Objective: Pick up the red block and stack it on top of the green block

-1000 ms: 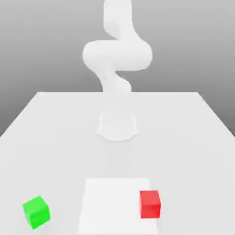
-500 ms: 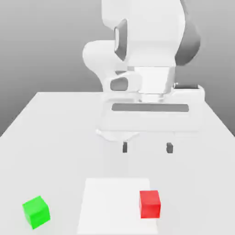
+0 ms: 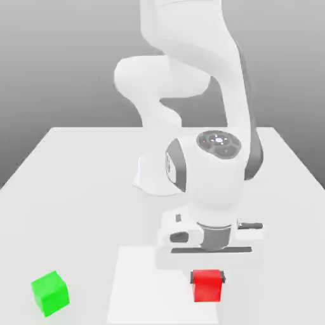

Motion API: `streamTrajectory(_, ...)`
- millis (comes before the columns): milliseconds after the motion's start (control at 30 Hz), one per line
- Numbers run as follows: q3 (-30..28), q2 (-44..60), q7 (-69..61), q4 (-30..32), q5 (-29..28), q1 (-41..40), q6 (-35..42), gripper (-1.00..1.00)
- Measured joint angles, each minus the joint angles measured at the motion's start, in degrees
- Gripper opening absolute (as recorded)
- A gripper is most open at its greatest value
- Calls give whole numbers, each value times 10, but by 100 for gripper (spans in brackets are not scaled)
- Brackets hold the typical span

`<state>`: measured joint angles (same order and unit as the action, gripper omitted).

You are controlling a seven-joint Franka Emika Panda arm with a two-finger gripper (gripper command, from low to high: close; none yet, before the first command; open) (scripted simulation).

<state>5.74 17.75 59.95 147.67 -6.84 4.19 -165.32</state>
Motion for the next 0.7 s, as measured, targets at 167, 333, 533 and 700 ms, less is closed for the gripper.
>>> streamTrajectory(167, 13, -44, -14, 7, 19, -9, 37, -100)
streamTrajectory(333, -17, -100, -28, -5, 53, -50, 104, -100)
streamTrajectory(533, -104, -99, -22, -51, 81, -141, 149, -100)
streamTrajectory(700, -143, -29, -34, -87, 119, -202, 118, -100)
